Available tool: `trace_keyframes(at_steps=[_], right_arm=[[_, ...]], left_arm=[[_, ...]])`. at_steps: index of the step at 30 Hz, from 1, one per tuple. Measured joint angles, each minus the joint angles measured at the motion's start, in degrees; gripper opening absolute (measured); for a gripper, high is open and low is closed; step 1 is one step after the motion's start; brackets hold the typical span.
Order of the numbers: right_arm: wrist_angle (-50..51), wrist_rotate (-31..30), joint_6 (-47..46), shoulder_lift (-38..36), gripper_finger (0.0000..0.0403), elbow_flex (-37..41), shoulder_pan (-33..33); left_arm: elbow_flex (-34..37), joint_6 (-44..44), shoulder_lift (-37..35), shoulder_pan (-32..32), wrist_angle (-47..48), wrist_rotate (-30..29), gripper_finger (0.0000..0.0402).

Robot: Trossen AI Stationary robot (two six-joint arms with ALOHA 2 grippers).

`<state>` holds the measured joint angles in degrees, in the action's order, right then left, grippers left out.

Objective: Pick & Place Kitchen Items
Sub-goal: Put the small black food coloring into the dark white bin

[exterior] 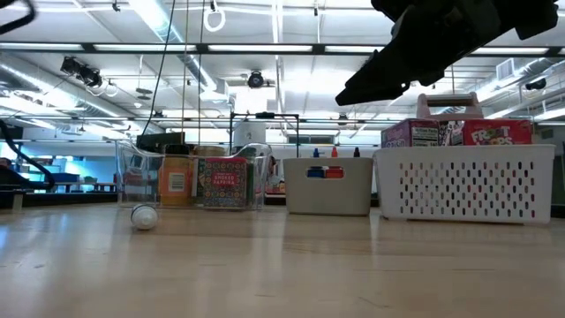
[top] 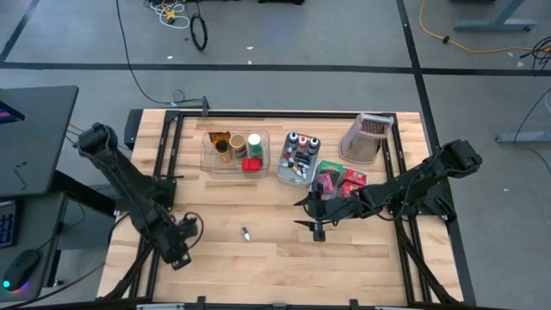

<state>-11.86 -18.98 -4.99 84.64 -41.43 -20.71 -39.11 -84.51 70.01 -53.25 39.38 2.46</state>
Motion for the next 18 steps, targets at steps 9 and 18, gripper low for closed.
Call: trace_keyframes(at_steps=[9, 18], right_arm=[[0.0, 0.1, 0.0, 0.0, 0.0261, 0.0, 0.0], [0.0, 0.0, 1.5, 0.0, 0.0261, 0.0, 0.0]], left_arm=[[-4.4, 2.4, 10.8, -4.5, -2.6, 2.7, 0.0108], [-5.6, 2.2, 16.2, -5.8, -3.2, 2.9, 0.0108]])
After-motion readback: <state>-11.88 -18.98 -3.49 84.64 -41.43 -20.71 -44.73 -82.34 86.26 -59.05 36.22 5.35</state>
